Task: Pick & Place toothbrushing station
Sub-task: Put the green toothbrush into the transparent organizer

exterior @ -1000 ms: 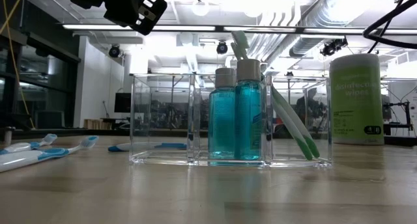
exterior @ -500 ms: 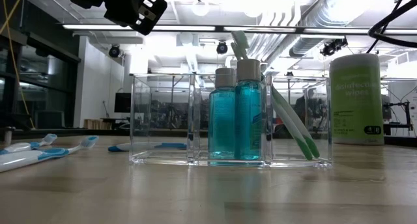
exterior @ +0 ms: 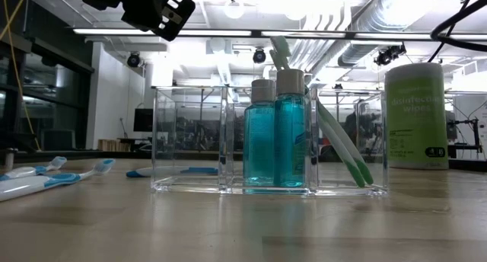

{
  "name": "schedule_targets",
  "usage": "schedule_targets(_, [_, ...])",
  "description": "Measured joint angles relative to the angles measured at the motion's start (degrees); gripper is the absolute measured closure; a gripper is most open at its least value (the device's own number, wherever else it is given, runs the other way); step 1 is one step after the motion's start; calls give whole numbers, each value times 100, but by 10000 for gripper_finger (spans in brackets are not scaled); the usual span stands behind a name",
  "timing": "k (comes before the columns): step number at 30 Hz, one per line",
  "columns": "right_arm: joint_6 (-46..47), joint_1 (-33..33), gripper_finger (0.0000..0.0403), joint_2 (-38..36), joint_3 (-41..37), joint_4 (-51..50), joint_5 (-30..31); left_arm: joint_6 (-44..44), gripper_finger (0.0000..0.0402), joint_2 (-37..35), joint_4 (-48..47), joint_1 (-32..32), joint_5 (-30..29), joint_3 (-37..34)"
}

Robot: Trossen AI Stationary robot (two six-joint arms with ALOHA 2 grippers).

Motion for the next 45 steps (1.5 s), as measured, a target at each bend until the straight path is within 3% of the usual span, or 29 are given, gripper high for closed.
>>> schedule_targets(23, [-749,-15,395,-897,-34,-348,304,28,250,0,4,2,-2,0])
schedule_targets(39, [-2517,-14,396,-1530,-20,-376,2550,112,250,1,34,0,-4,-2])
schedule_targets(45, [-3497,-13,396,-1534,-20,24,3214,414,250,1,842,-1,-2,-2])
